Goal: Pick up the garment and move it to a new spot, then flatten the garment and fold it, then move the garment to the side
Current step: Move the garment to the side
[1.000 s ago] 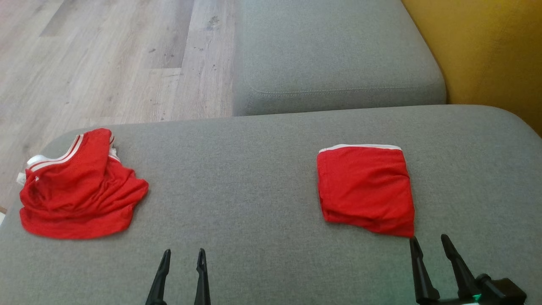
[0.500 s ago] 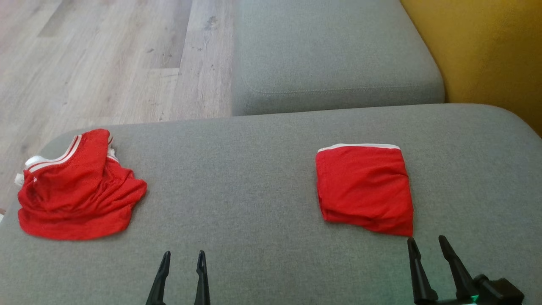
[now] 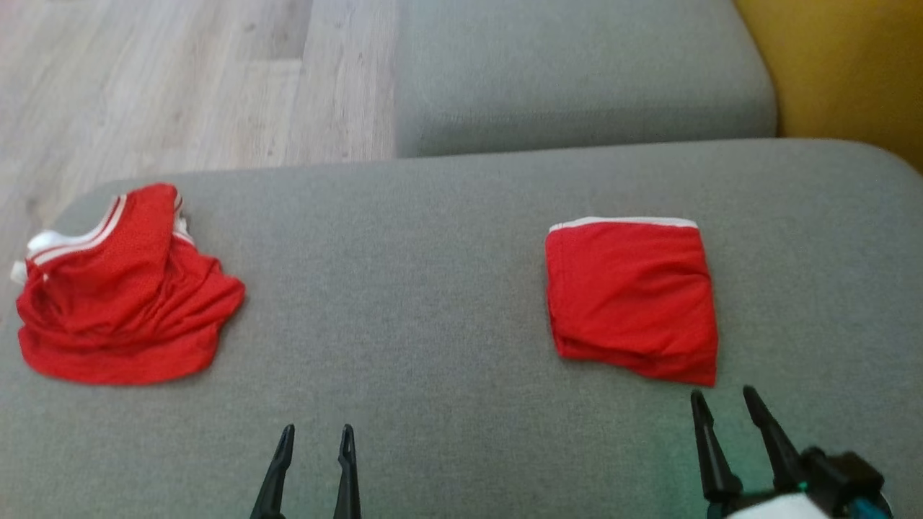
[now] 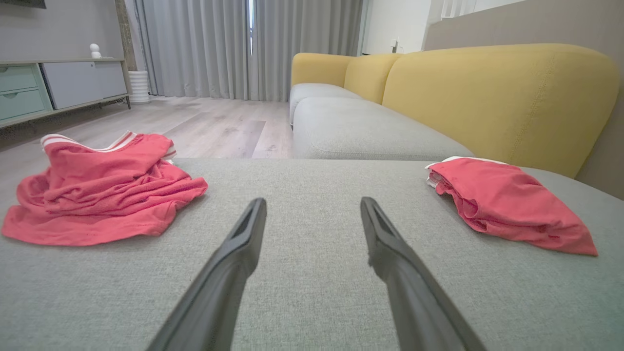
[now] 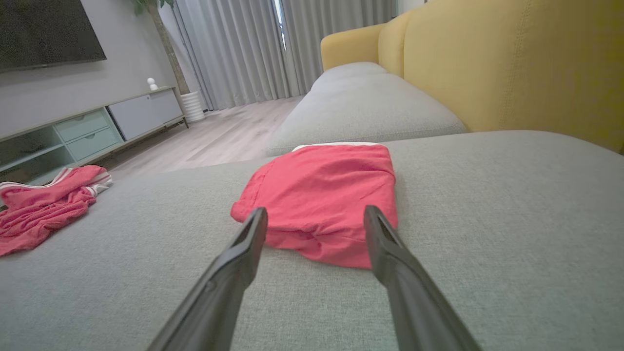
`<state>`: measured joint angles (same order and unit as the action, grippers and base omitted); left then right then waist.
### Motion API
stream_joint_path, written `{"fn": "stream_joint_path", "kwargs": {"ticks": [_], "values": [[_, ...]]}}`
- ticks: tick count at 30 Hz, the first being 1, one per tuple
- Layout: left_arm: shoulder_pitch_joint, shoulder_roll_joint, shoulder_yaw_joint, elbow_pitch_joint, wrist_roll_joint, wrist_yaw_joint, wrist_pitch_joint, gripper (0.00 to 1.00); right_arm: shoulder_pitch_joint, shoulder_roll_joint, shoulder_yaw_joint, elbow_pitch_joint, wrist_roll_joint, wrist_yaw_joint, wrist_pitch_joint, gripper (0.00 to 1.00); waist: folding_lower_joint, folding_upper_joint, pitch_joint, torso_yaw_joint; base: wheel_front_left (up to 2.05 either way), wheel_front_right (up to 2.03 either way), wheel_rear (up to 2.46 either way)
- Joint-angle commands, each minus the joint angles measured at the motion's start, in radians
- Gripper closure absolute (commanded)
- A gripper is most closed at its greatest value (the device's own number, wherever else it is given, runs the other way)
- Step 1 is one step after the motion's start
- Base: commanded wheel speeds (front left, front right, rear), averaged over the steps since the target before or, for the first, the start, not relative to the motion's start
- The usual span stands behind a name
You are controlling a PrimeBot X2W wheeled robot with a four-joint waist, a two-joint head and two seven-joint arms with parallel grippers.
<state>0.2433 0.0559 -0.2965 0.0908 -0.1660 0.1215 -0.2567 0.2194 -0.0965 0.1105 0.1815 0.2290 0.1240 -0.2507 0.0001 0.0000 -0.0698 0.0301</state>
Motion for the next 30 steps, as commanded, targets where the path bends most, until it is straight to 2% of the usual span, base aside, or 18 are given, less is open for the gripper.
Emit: {"fn": "stream_joint_path", "kwargs": {"ticks": [1, 5, 10, 17, 19, 25, 26, 27, 28, 30], "values": [[-0.049, -0.006, 0.028, -0.031, 0.002, -0.007, -0.005, 0.0, -0.076, -0.021, 0.018, -0.008, 0.013, 0.007, -0.011, 0.0, -0.0001, 0.0, 0.028, 0.005, 0.0, 0.0, 0.0], [-0.065, -0.006, 0.025, -0.028, 0.001, -0.019, -0.005, 0.0, -0.159, -0.034, 0.009, 0.081, 0.056, 0.007, 0.025, 0.0, -0.0001, 0.0, 0.077, 0.007, 0.0, 0.0, 0.0], [-0.105, -0.006, 0.02, -0.033, -0.003, -0.031, -0.005, 0.0, -0.304, -0.072, -0.028, 0.178, 0.094, 0.007, 0.133, 0.0, -0.0001, 0.0, 0.15, 0.008, 0.0, 0.0, 0.0], [-0.159, -0.006, 0.009, -0.036, -0.018, -0.036, -0.005, 0.0, -0.501, -0.081, -0.093, 0.33, 0.199, 0.007, 0.273, 0.0, -0.0001, 0.0, 0.213, 0.008, 0.0, 0.0, 0.0], [-0.178, -0.006, 0.003, -0.037, -0.021, -0.037, -0.005, 0.0, -0.552, -0.084, -0.086, 0.381, 0.244, 0.007, 0.31, 0.0, -0.0001, 0.0, 0.23, 0.014, 0.0, 0.0, 0.0], [-0.206, -0.006, -0.004, -0.041, -0.026, -0.039, -0.005, 0.0, -0.614, -0.1, -0.05, 0.453, 0.3, 0.007, 0.332, 0.0, -0.0001, 0.0, 0.261, 0.028, 0.0, 0.0, 0.0], [-0.209, -0.006, -0.004, -0.042, -0.027, -0.039, -0.005, 0.0, -0.622, -0.1, -0.043, 0.461, 0.313, 0.007, 0.339, 0.18, -0.0001, 0.0, 0.265, 0.03, 0.0, 0.0, 0.0], [-0.211, -0.006, -0.005, -0.044, -0.028, -0.038, -0.005, 0.0, -0.629, -0.103, -0.034, 0.468, 0.327, 0.007, 0.348, 0.41, -0.0001, 0.0, 0.269, 0.031, 0.0, 0.0, 0.0], [-0.214, -0.006, -0.005, -0.045, -0.029, -0.038, -0.005, 0.0, -0.636, -0.106, -0.028, 0.474, 0.34, 0.007, 0.354, 0.54, -0.0001, 0.0, 0.274, 0.031, 0.0, 0.0, 0.0], [-0.217, -0.006, -0.006, -0.046, -0.032, -0.036, -0.005, 0.0, -0.648, -0.115, -0.015, 0.478, 0.362, 0.007, 0.358, 0.97, -0.0001, 0.0, 0.281, 0.031, 0.0, 0.0, 0.0]]}}
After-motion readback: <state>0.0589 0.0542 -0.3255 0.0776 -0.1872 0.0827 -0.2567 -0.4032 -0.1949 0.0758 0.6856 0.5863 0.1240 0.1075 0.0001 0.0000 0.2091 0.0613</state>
